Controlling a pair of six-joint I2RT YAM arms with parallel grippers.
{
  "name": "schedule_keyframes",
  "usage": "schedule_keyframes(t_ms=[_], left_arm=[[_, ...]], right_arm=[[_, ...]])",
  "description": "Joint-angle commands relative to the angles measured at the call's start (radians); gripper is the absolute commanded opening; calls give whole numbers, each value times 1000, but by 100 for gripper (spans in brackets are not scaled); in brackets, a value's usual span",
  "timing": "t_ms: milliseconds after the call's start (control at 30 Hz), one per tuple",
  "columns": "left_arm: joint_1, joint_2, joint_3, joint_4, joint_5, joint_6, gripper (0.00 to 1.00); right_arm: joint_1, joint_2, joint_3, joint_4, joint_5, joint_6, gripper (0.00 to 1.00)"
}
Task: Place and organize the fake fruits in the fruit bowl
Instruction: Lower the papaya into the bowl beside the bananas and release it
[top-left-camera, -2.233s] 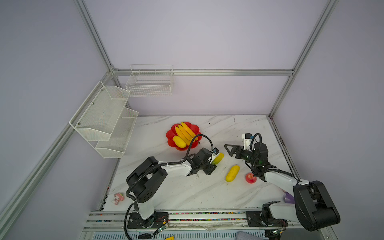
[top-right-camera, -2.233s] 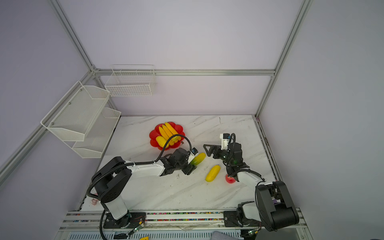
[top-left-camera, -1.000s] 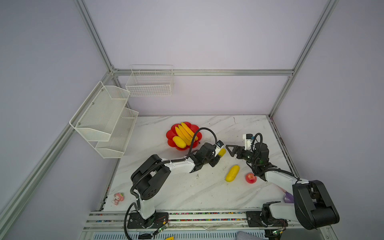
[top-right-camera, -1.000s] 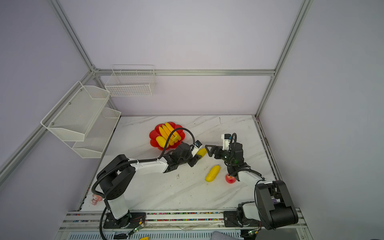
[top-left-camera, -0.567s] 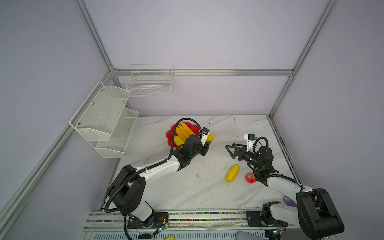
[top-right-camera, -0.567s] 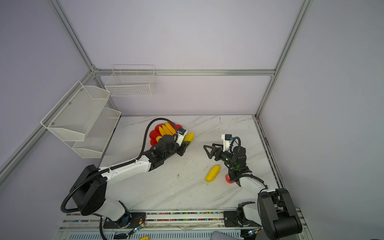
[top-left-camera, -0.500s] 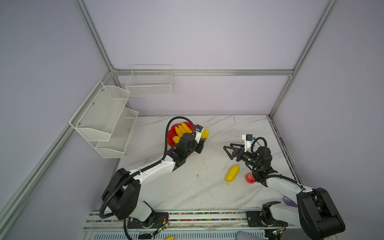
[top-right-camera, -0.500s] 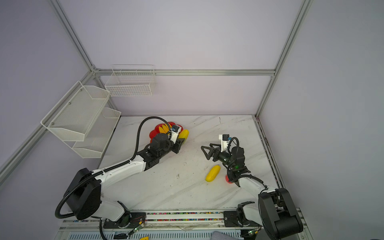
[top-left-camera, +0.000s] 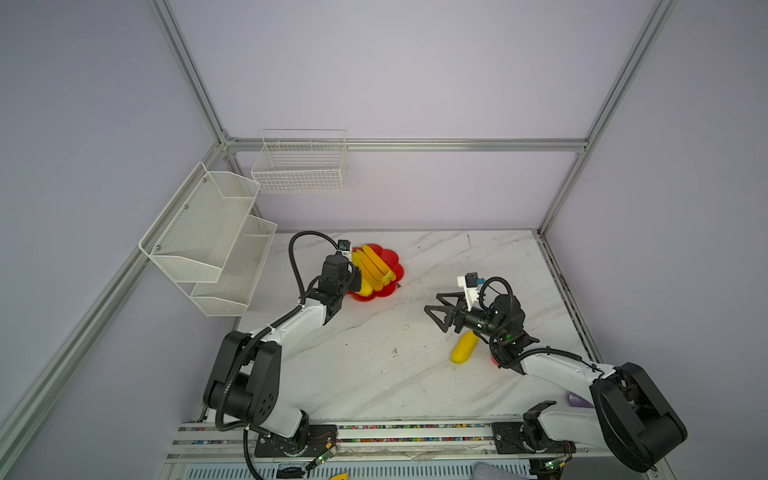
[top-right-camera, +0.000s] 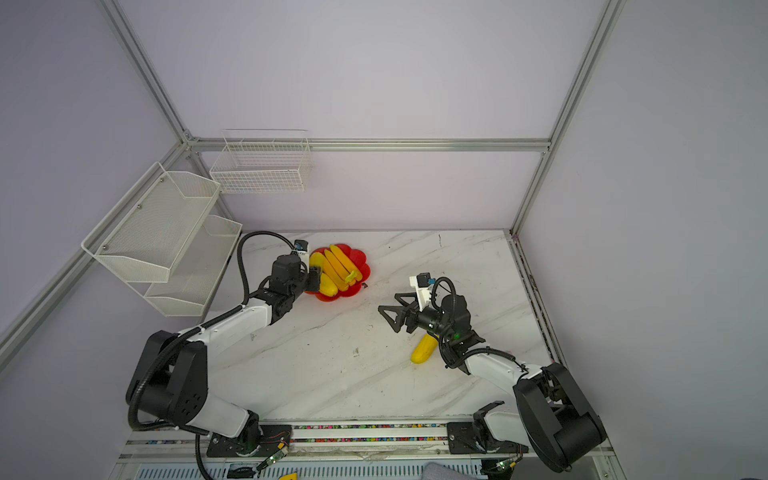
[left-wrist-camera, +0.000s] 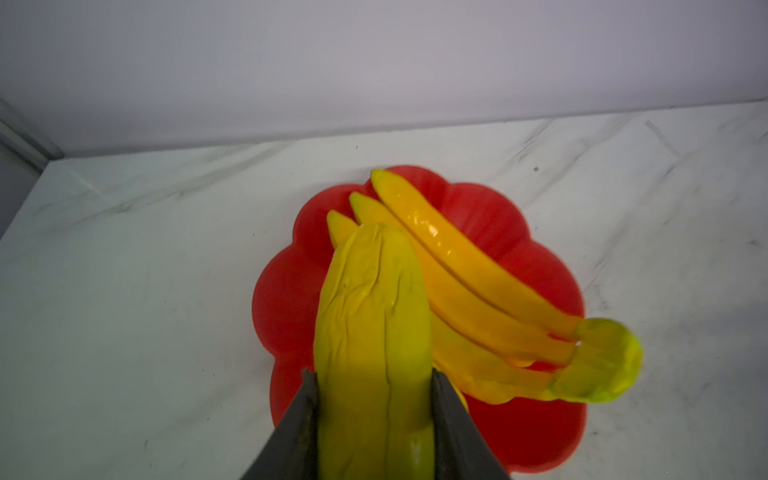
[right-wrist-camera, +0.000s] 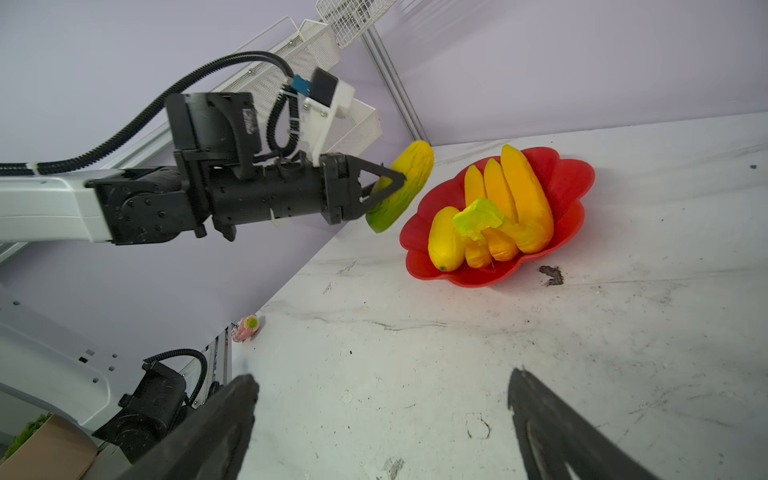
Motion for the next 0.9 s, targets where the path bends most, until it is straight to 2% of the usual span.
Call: schedule_keyframes(t_ms=[0,200,400,867], left_arm=[[8,25,151,19,-60,62,36],[43,139,289,-43,-58,145,37],[65,218,375,-90,-40,174,37],[82,306,412,-113,-50,180,38]], right_arm=[[9,11,24,31,2,-23,97],[10,33,29,32,0,-27,97],[10,39,33,32,-3,-27,97],[10,64,43,25,-6,-36,97]])
